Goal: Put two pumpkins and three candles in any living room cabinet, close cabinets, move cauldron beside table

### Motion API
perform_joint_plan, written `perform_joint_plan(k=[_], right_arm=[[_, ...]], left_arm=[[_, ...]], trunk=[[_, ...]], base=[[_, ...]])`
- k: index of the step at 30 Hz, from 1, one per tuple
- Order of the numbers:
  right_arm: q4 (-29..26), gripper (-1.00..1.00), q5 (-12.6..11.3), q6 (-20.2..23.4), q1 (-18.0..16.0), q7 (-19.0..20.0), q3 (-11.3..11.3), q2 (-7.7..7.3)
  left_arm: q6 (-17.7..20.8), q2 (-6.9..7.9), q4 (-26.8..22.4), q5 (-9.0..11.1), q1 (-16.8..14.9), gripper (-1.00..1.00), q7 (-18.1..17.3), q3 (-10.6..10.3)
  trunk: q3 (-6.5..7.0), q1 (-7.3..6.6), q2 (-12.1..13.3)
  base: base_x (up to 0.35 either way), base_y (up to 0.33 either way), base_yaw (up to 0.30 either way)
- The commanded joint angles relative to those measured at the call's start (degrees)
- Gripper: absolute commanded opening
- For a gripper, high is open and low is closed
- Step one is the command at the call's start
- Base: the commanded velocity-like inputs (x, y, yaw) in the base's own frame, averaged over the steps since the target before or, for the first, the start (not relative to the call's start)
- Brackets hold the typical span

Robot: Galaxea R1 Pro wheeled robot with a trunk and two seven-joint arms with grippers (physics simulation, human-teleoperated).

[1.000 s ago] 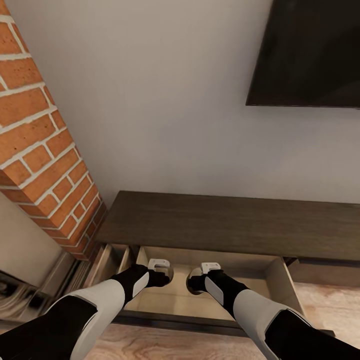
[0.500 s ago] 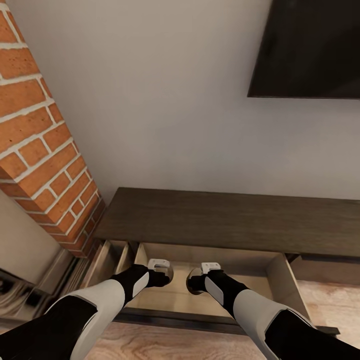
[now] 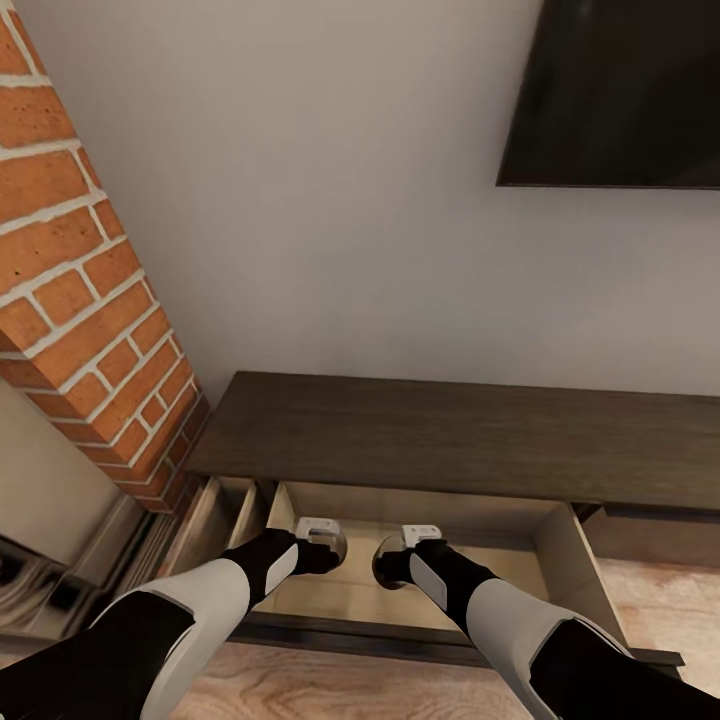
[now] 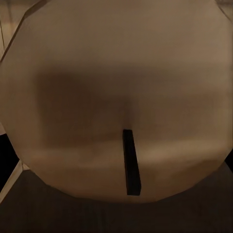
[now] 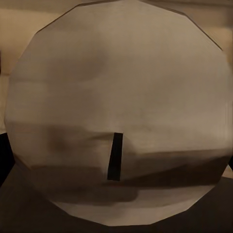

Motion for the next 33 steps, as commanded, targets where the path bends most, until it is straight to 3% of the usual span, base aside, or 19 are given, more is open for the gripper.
perform_joint_plan(k=[1, 10, 24, 33], right_arm=[[-0.1, -1.00, -0.5, 0.2, 0.0, -0.4, 0.4, 0.00], [-0.1, -1.00, -0.5, 0.2, 0.0, -0.4, 0.3, 0.00], [-0.1, -1.00, -0.5, 0.2, 0.0, -0.4, 0.4, 0.00], [-0.1, -1.00, -0.5, 0.2, 0.0, -0.4, 0.4, 0.00]], left_arm=[[0.2, 0.00, 0.0, 0.5, 0.0, -1.00, 0.0, -0.5], [0.2, 0.00, 0.0, 0.5, 0.0, -1.00, 0.0, -0.5], [0.2, 0.00, 0.0, 0.5, 0.0, -1.00, 0.0, -0.5], [0.2, 0.00, 0.0, 0.5, 0.0, -1.00, 0.0, -0.5]], trunk=[[-0.04, -0.01, 0.0], [-1.66, 1.97, -3.6], [-1.66, 1.97, -3.6], [-3.27, 3.95, -7.2]], base=[[0.000, 0.000, 0.000], [0.000, 0.000, 0.000], [0.000, 0.000, 0.000], [0.000, 0.000, 0.000]])
